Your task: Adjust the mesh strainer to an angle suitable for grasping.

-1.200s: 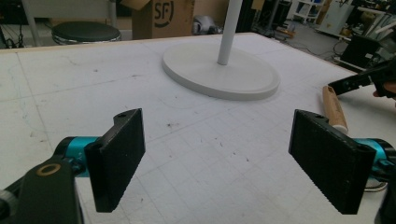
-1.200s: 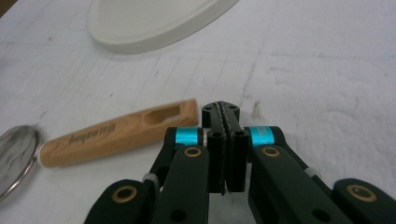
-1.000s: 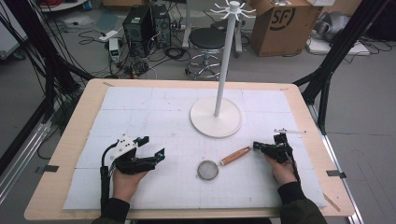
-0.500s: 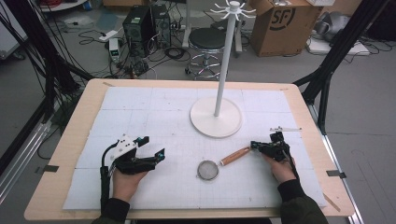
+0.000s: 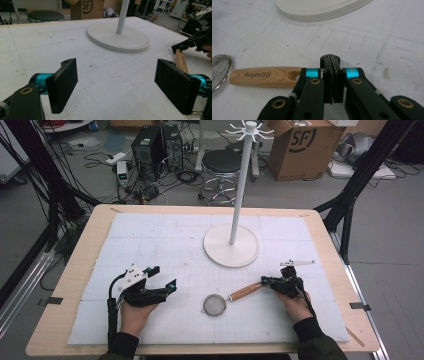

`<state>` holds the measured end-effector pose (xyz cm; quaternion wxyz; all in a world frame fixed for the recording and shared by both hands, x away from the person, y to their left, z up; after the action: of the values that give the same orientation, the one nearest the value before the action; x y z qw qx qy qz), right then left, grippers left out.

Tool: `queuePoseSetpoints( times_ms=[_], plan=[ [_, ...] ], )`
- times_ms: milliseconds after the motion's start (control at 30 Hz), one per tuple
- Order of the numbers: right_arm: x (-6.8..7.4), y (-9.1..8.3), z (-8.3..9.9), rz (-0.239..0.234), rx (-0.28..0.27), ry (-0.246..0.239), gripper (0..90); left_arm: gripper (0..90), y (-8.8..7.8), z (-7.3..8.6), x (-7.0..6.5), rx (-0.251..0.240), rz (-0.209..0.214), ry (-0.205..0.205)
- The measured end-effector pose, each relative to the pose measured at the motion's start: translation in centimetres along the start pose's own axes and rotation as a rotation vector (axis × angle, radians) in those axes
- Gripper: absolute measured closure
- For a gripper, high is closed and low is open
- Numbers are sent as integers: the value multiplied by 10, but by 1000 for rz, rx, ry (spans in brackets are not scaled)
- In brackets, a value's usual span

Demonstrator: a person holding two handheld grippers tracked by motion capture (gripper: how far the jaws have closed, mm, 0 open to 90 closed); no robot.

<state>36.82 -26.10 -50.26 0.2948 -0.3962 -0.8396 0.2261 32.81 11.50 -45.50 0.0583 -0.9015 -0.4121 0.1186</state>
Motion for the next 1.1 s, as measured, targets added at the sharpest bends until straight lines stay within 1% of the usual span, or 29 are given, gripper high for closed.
queuePoseSetpoints(
  times_ms=[67, 167, 233, 400, 467, 600, 667, 833, 900, 933, 967, 1000, 1067, 1100],
  plan=[
    [6, 1, 1, -7, 9, -13, 898, 192, 0, 0, 0, -1, 2, -1],
    [14, 4, 3, -20, 11, -30, 898, 193, 0, -1, -1, -7, 7, -13],
    [19, 6, 3, -28, 17, -35, 898, 198, 0, -2, -3, -12, 16, -14],
    [31, 11, 4, -43, 23, -54, 898, 200, 0, -2, -3, -10, 16, -8],
    [35, 13, 4, -48, 26, -64, 898, 200, 0, -2, -3, -13, 19, -7],
    [35, 13, 4, -49, 26, -65, 898, 201, 0, -2, -6, -12, 28, -10],
    [38, 14, 5, -66, 30, -64, 898, 201, 0, -3, -7, -15, 37, -9],
    [51, 20, 5, -93, 38, -94, 898, 202, 1, -3, -10, -15, 45, -4],
    [52, 21, 5, -95, 39, -107, 896, 201, 1, -3, -10, -12, 43, -3],
    [51, 20, 5, -100, 41, -99, 821, 201, 1, -3, -10, -12, 43, -4],
    [45, 16, 1, -85, 17, -78, 550, 201, 1, -3, -10, -11, 43, -2],
    [41, 13, -1, -64, 1, -65, 477, 201, 1, -3, -10, -11, 43, -2],
    [34, 6, -4, -41, -26, -37, 395, 201, 1, -2, -10, -7, 42, 2],
    [31, 2, -6, -35, -41, -34, 357, 200, 1, -2, -10, -9, 44, -1]
  ],
)
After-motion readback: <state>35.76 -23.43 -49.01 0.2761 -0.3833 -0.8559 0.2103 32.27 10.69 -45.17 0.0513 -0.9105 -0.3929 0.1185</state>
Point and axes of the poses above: each handheld gripper's, and its own axes: y roughly forward along the jaws, z roughly out of its underside, x roughly to its left, the point moved 7 cm from there along y, roughly forward along the jaws, and after that the axes turned 3 degrees about -x, right-handed, at the moved point
